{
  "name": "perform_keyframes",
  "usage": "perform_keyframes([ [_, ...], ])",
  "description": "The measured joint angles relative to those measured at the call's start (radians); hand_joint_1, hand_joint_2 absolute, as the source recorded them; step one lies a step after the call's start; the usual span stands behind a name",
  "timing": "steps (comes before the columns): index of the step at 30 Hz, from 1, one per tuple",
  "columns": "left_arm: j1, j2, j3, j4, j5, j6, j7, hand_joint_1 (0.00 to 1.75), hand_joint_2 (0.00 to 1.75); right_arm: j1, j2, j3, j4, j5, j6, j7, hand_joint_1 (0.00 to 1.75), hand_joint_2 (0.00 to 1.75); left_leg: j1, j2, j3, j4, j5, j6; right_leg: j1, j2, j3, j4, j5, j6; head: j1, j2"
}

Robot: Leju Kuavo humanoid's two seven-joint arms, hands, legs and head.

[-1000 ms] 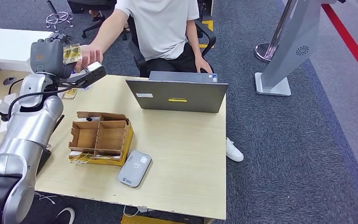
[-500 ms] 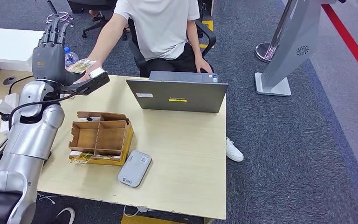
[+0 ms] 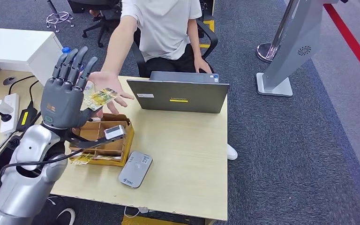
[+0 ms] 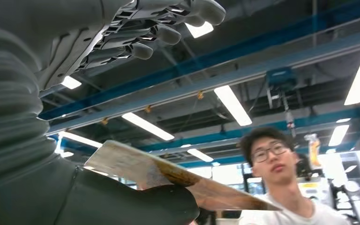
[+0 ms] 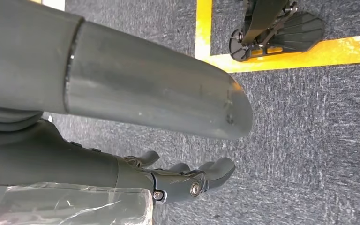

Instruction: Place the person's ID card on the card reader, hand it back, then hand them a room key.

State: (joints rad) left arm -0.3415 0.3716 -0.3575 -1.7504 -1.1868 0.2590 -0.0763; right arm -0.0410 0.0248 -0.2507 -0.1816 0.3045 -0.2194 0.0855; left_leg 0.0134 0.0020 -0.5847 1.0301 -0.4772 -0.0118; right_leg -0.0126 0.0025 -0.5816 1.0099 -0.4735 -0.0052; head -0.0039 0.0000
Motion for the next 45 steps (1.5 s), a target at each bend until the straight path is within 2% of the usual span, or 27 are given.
perform_keyframes([
  [7, 0.050, 0.017, -0.039, -0.097, -0.008, 0.004, -0.001, 0.00, 1.75, 0.001, 0.002, -0.017, 0.000, -0.004, -0.001, -0.003, 0.00, 0.00, 0.000, 0.000, 0.000, 0.000, 0.000, 0.000, 0.000, 0.000, 0.000, 0.000, 0.000, 0.000, 0.000, 0.000],
  [19, 0.049, 0.031, -0.046, -0.103, 0.068, -0.029, 0.009, 0.00, 1.75, 0.001, 0.005, -0.034, 0.000, 0.000, -0.001, -0.003, 0.00, 0.00, 0.000, 0.000, 0.000, 0.000, 0.000, 0.000, 0.000, 0.000, 0.000, 0.000, 0.000, 0.000, 0.000, 0.000],
  [22, 0.049, 0.030, -0.042, -0.093, 0.095, -0.027, 0.034, 0.00, 1.75, 0.001, 0.006, -0.037, 0.000, 0.000, -0.001, 0.000, 0.00, 0.00, 0.000, 0.000, 0.000, 0.000, 0.000, 0.000, 0.000, 0.000, 0.000, 0.000, 0.000, 0.000, 0.000, 0.000],
  [28, 0.020, 0.021, 0.049, -0.004, 0.141, -0.075, 0.123, 0.00, 1.75, 0.002, 0.006, -0.043, 0.000, 0.014, -0.001, 0.010, 0.00, 0.00, 0.000, 0.000, 0.000, 0.000, 0.001, 0.000, 0.000, 0.000, 0.000, 0.000, 0.001, -0.001, 0.000, 0.000],
  [35, -0.042, 0.022, 0.179, 0.154, 0.198, -0.116, 0.113, 0.00, 1.75, 0.004, 0.006, -0.053, 0.000, 0.035, 0.003, 0.015, 0.00, 0.00, 0.001, 0.000, 0.000, 0.000, 0.002, -0.001, 0.000, 0.000, 0.000, 0.001, 0.001, -0.001, 0.000, 0.000],
  [45, -0.057, 0.015, 0.199, 0.201, 0.203, -0.138, 0.093, 0.00, 1.75, 0.005, 0.006, -0.061, 0.000, 0.036, 0.011, 0.015, 0.00, 0.00, 0.000, 0.000, 0.000, 0.000, 0.001, -0.001, 0.000, 0.000, 0.000, 0.000, 0.001, -0.001, 0.000, 0.000],
])
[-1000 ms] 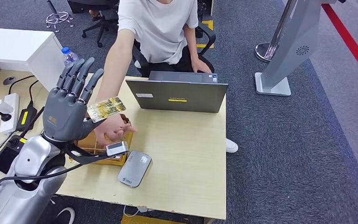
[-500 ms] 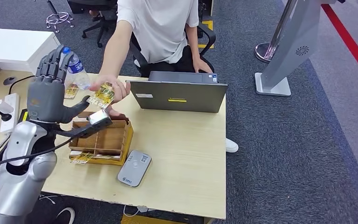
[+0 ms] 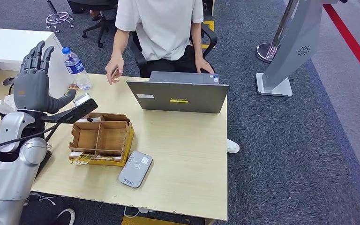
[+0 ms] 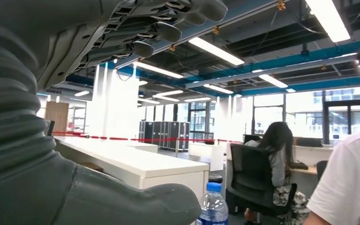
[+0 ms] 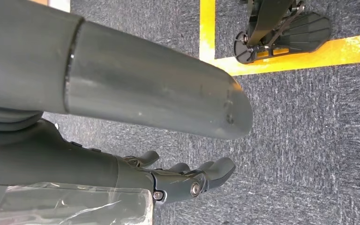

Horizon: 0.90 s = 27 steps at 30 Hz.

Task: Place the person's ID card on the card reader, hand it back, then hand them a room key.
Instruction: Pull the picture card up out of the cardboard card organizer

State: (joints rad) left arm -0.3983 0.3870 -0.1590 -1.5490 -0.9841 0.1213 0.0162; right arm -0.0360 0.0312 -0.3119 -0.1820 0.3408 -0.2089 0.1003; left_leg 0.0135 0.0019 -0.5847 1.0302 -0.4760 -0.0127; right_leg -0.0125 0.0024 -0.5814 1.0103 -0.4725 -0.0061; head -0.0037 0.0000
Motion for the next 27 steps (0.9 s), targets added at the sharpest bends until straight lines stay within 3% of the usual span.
perform_keyframes([
  [6, 0.096, -0.009, -0.002, -0.053, -0.036, 0.034, -0.019, 0.00, 1.75, 0.002, 0.000, -0.011, 0.000, 0.009, 0.000, 0.000, 0.00, 0.00, 0.000, 0.001, 0.000, 0.000, 0.000, 0.000, 0.000, 0.001, -0.001, 0.000, 0.000, 0.000, -0.001, 0.000],
  [14, 0.140, -0.011, -0.004, -0.086, -0.056, 0.035, -0.038, 0.00, 1.75, 0.002, 0.000, -0.023, 0.000, 0.012, -0.001, -0.001, 0.00, 0.00, 0.000, 0.001, 0.000, 0.000, 0.000, 0.000, 0.000, 0.001, 0.000, 0.000, 0.000, 0.000, -0.001, 0.000],
  [17, 0.217, 0.001, -0.027, -0.126, -0.119, 0.017, -0.067, 0.00, 1.75, 0.002, 0.000, -0.031, 0.000, 0.010, -0.003, -0.007, 0.00, 0.00, 0.000, 0.003, 0.001, 0.000, -0.001, 0.000, 0.000, 0.003, 0.000, 0.000, 0.000, 0.000, -0.001, 0.000],
  [23, 0.424, 0.133, -0.118, -0.205, -0.145, -0.030, -0.103, 0.00, 1.75, 0.003, 0.000, -0.054, 0.000, 0.014, -0.001, -0.013, 0.00, 0.00, 0.000, 0.004, 0.000, -0.001, -0.003, 0.001, 0.000, 0.004, -0.002, 0.000, -0.002, 0.000, -0.001, 0.000],
  [27, 0.506, 0.218, -0.143, -0.246, -0.092, -0.086, -0.151, 0.00, 1.75, 0.002, 0.000, -0.065, 0.000, 0.019, 0.002, -0.019, 0.00, 0.00, 0.000, 0.003, 0.000, -0.001, -0.003, 0.001, 0.000, 0.003, -0.002, 0.000, -0.003, 0.001, -0.001, 0.000],
])
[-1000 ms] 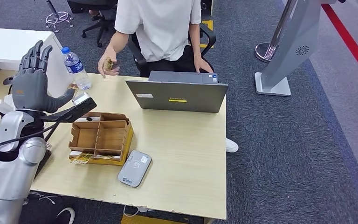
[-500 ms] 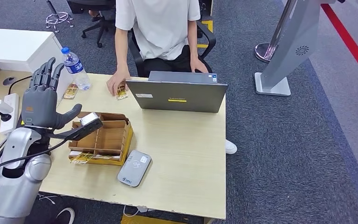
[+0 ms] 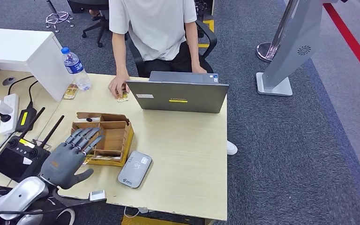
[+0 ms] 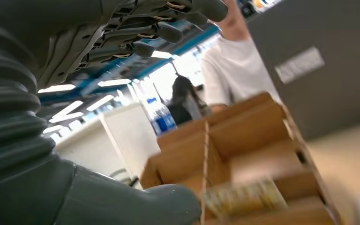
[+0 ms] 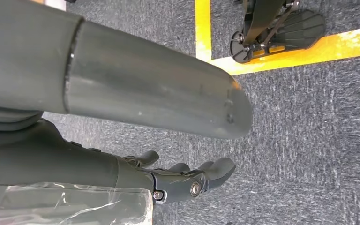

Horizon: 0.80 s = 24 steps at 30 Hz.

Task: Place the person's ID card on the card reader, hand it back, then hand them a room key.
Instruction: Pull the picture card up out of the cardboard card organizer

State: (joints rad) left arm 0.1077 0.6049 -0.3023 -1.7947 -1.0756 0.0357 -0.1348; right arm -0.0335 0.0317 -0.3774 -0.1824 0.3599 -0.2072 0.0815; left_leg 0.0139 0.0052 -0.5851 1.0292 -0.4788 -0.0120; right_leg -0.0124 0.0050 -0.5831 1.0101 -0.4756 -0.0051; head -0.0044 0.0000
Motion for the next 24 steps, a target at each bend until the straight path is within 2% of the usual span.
perform_keyframes([
  [5, 0.019, 0.062, -0.025, -0.011, 0.069, -0.073, -0.027, 0.00, 1.75, 0.000, 0.000, -0.009, -0.001, 0.015, 0.006, -0.002, 0.00, 0.00, 0.000, -0.001, 0.000, 0.000, 0.000, 0.000, 0.000, -0.001, 0.001, 0.000, 0.000, 0.000, 0.000, 0.000],
  [11, 0.003, 0.062, -0.028, 0.009, 0.109, -0.084, 0.003, 0.00, 1.75, -0.001, 0.000, -0.013, -0.001, 0.032, 0.008, 0.001, 0.00, 0.00, 0.000, -0.002, 0.000, 0.000, 0.000, 0.000, 0.000, -0.002, 0.001, 0.000, 0.001, 0.000, 0.000, 0.000],
  [14, -0.036, 0.035, -0.028, 0.056, 0.100, -0.074, 0.026, 0.00, 1.75, -0.001, 0.000, -0.013, -0.001, 0.045, 0.010, 0.007, 0.00, 0.00, -0.001, -0.003, 0.000, 0.000, 0.000, 0.000, 0.000, -0.003, 0.002, 0.000, 0.001, 0.000, 0.000, 0.000],
  [20, -0.135, -0.069, -0.028, 0.174, 0.060, -0.039, 0.058, 0.00, 1.75, -0.003, 0.000, -0.013, -0.001, 0.069, 0.011, 0.013, 0.00, 0.00, 0.000, -0.004, 0.000, 0.000, 0.001, 0.001, 0.000, -0.004, 0.002, 0.000, 0.001, 0.000, 0.000, 0.000],
  [24, -0.176, -0.114, -0.028, 0.223, 0.062, -0.039, 0.059, 0.00, 1.75, -0.004, 0.000, -0.013, -0.001, 0.071, 0.012, 0.013, 0.00, 0.00, -0.001, -0.004, 0.000, 0.000, 0.001, 0.001, 0.000, -0.004, 0.002, 0.000, 0.001, 0.000, 0.000, 0.000],
])
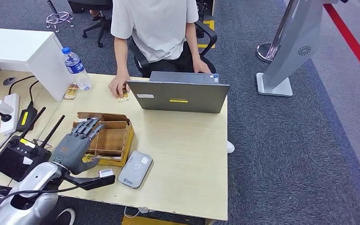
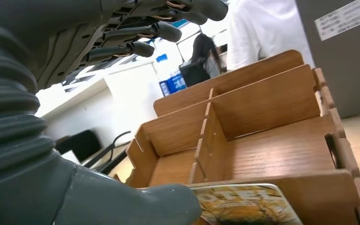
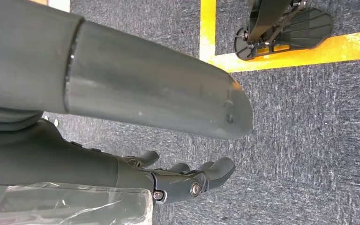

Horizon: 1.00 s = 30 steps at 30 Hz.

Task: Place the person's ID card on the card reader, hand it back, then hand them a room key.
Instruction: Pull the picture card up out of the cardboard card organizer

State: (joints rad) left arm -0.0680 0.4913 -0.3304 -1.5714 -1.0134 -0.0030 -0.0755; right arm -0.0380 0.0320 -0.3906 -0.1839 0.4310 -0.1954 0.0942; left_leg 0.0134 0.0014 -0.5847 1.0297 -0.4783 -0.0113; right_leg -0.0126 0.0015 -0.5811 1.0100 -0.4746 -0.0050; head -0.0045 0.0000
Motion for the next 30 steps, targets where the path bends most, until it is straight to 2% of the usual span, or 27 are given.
perform_keyframes([
  [10, -0.028, -0.042, 0.000, 0.040, 0.016, -0.003, -0.004, 0.00, 1.75, -0.001, 0.000, 0.000, 0.000, 0.015, 0.007, 0.000, 0.00, 0.00, 0.000, 0.000, 0.000, 0.000, 0.000, 0.000, 0.000, 0.000, 0.000, 0.000, 0.000, 0.000, 0.000, 0.000],
  [30, -0.021, -0.041, 0.000, 0.041, 0.035, -0.019, -0.010, 0.00, 1.75, -0.001, 0.000, 0.000, 0.000, 0.019, 0.009, 0.000, 0.00, 0.00, 0.000, 0.000, 0.000, 0.000, 0.000, 0.000, 0.000, 0.000, 0.000, 0.000, 0.000, 0.000, 0.000, 0.000],
])
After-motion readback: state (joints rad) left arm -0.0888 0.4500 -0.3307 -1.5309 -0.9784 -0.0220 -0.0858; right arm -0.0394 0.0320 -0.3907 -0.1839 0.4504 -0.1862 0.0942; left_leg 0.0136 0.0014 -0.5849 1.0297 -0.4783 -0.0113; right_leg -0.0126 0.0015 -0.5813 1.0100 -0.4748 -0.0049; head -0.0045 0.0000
